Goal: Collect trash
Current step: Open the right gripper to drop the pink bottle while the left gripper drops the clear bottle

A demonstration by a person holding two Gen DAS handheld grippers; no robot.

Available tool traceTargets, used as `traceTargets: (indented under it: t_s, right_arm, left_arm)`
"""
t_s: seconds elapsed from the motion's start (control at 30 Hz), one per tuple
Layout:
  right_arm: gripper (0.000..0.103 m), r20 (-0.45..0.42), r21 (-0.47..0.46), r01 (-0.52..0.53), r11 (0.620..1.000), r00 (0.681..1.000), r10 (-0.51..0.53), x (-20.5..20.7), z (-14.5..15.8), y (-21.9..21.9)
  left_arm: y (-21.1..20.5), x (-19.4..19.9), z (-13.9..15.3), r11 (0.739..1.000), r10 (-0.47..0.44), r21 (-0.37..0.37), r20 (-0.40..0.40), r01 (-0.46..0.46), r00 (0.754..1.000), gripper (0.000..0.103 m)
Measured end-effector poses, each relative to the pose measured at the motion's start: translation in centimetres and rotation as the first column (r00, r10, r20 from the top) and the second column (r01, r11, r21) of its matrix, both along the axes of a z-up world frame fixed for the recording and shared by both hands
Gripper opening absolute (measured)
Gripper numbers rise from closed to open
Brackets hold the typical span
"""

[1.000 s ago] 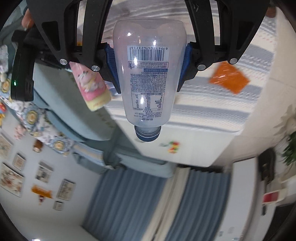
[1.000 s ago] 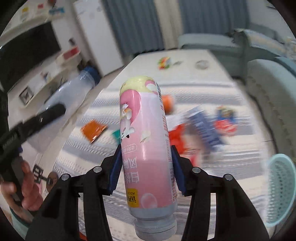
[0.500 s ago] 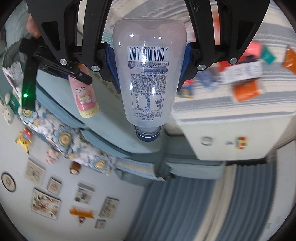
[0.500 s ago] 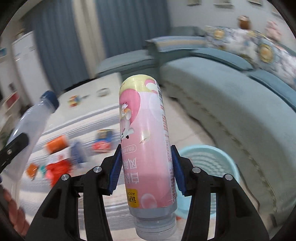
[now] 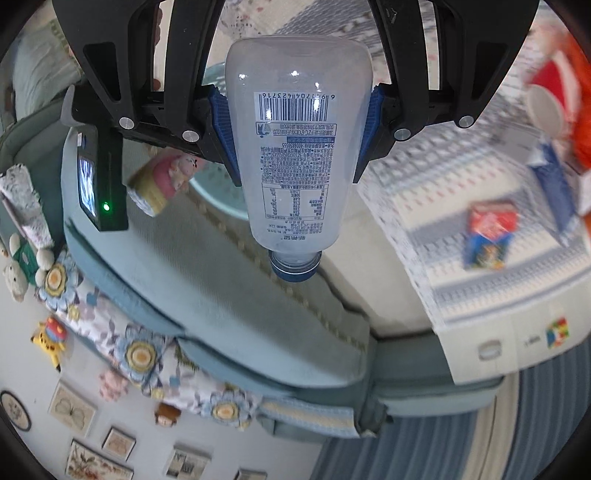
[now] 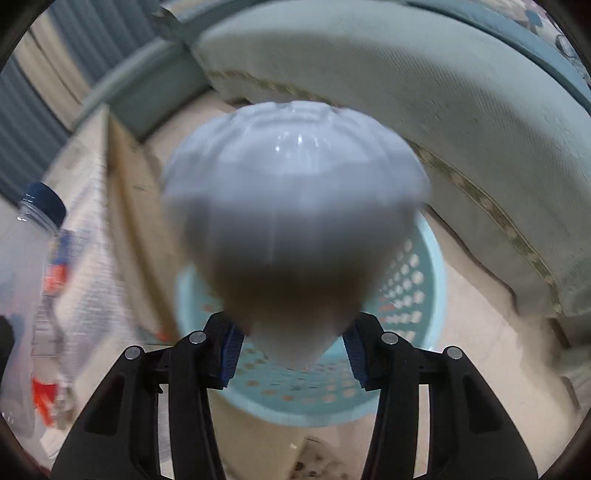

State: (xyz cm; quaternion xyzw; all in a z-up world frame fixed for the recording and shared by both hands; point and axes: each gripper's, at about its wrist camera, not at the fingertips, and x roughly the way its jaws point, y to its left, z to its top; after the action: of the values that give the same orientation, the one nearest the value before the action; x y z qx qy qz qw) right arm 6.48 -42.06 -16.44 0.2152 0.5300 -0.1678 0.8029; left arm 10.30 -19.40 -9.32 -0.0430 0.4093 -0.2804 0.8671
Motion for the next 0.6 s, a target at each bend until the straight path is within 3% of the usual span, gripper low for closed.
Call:
traceTargets:
  t_s: [0.17,0.33,0.47,0.6]
  right_arm:
    - [0.044,-0.125,0.054,0.020,0.998,0.992,-0.014,0.1,-3.2,-0.9]
    - [0.045,-0.177,0.084,0.013,0.996,0.984,0.002,-0.3,-4.4,-0.8]
    - [0.046,-0.159,0.106,0.014,0.994,0.987,0.003,-0.2,-3.9,-1.2]
    - [0.053,-0.123,0.077,0.030,0.997,0.992,-0.020,0.6,-2.7,-1.6]
  left_arm:
    - [-2.3,0.6,-3.4,0.999,-0.038,0.018,-0.056,0.039,0.998,0.053]
    - [-4.0,0.7,-5.0,0.997,-0.065,0.027,-0.087,0.068,0.994,0.054]
    - [-4.1,0.1,-4.5,0.996,-0.082,0.020,-0.060,0.084,0.995,0.065]
    - [-3.1,-0.8,-3.0,0.996,-0.089,0.011,-0.029,0.090,0.996,0.066]
